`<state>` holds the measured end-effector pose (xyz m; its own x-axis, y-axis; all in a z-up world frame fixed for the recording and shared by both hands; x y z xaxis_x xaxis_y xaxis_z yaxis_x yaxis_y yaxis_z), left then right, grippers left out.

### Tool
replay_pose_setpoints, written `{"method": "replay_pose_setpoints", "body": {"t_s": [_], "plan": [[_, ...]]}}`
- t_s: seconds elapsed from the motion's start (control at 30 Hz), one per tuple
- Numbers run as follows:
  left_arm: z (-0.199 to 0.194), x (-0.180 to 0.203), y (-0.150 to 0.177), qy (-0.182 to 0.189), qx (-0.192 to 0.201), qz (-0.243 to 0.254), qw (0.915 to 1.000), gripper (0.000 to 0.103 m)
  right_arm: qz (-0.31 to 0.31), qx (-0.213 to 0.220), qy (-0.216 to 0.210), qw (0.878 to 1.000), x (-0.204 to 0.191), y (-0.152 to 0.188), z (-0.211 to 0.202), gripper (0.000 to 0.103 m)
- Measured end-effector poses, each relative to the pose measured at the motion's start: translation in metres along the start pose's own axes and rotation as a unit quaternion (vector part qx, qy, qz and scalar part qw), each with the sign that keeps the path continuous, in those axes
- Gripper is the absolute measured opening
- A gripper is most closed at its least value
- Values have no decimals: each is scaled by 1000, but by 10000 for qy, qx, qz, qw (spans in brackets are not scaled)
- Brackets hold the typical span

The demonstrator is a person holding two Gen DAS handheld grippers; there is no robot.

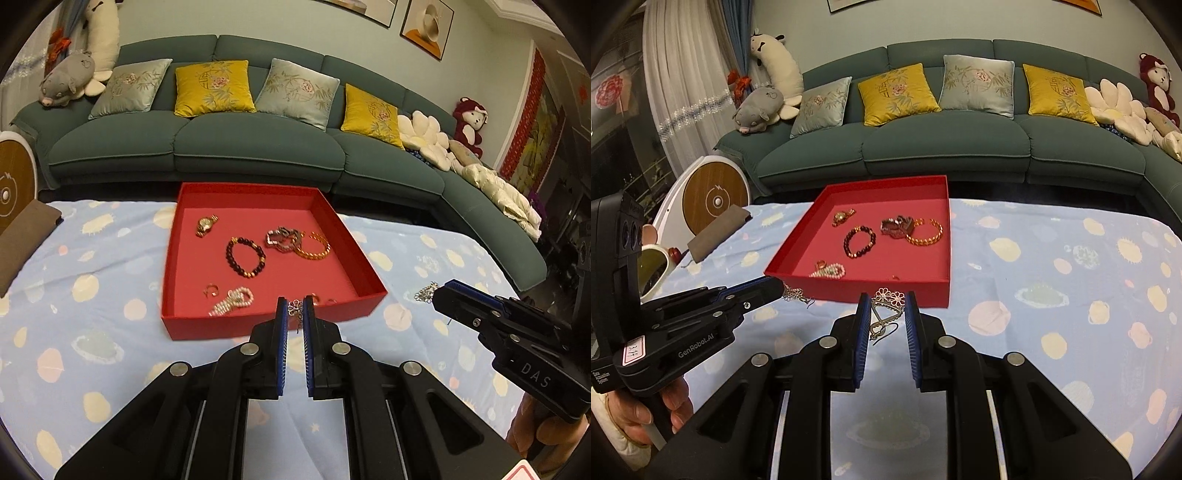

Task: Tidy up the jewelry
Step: 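Lower both silver necklaces into the red box and open both grippers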

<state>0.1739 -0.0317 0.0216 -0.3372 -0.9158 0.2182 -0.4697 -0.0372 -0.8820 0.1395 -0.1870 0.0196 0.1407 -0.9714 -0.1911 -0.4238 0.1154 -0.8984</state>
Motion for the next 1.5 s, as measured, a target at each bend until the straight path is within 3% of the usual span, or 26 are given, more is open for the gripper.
{"method": "replay_pose_setpoints", "body": {"t_s": [0.2,0.43,0.73,1.5], "plan": [[17,-20,-31,-255,202,59,9995,6,3,229,19,9997,-6,-33,22,18],[43,-38,-52,-594,367,166,9974,6,150,204,96,9996,-2,-44,60,18],[61,-50,-45,-798,178,313,9962,6,324,172,65,9993,-4,-49,85,18],[77,-64,-34,-1032,-65,316,9941,6,286,179,52,9994,-4,-52,87,18]]}}
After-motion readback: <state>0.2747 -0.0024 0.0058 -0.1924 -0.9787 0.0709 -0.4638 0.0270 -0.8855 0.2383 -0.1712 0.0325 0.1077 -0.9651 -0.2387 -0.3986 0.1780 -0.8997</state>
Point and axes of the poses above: each gripper's, at about its wrist camera, not at the fingertips, and z roughly the way its jaws point, x to its right, y to its underside, the point moved 5 cm from there along z, roughly the way its jaws point, and after that the axes turned 15 degrees about x, right-handed, at the moved point
